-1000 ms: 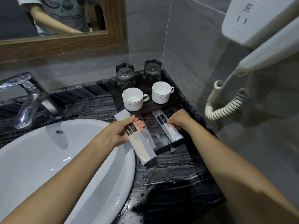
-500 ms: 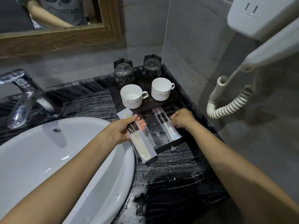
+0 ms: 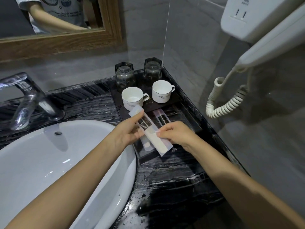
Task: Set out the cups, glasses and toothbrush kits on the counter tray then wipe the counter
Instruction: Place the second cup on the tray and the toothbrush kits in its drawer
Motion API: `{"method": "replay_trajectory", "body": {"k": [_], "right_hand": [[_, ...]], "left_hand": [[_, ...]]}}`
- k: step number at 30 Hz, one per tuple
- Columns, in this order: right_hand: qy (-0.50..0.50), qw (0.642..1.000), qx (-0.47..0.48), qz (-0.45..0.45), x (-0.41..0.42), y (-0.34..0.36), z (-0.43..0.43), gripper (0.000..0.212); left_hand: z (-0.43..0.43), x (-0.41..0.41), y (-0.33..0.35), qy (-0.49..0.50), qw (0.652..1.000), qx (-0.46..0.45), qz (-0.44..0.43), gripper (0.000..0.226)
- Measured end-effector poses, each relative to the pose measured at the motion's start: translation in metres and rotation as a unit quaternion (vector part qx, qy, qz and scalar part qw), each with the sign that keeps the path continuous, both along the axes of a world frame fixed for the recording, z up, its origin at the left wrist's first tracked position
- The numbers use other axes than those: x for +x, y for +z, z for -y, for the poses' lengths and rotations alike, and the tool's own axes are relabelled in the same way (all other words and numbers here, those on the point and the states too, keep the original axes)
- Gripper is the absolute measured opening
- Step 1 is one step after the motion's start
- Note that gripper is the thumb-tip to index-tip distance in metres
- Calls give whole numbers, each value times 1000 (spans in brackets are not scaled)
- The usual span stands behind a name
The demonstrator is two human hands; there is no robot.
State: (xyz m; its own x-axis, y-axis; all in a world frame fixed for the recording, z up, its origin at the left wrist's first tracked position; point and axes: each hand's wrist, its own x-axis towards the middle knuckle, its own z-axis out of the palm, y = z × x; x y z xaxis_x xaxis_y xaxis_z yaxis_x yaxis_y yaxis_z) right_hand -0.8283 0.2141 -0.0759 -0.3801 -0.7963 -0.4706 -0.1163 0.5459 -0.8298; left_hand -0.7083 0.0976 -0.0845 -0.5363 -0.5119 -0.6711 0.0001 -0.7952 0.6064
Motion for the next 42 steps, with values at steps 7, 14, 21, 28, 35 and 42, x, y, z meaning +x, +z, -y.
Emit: {"method": "replay_trajectory", "body": {"k": [7, 14, 21, 28, 35, 42], "right_hand": [[-34, 996, 79, -18, -20, 8, -17, 9], [-71, 991, 106, -50, -24, -6, 14, 26], [-58, 979, 131, -148, -17, -38, 49, 16], [-39, 969, 125, -211, -15, -49, 56, 17], [-36, 973, 112, -197, -15, -53, 57, 10], [-3, 966, 120, -230, -13, -52, 55, 14]], "left_hand": [[-10, 12, -13, -20, 988, -122, 95, 19], [-20, 33, -27, -141, 687, -655, 282, 46], [-16, 41, -48, -220, 649, -663, 301, 50], [-16, 40, -50, -213, 658, -661, 291, 48], [-14, 40, -54, -214, 664, -656, 288, 48], [-14, 39, -55, -216, 664, -656, 288, 48]]}}
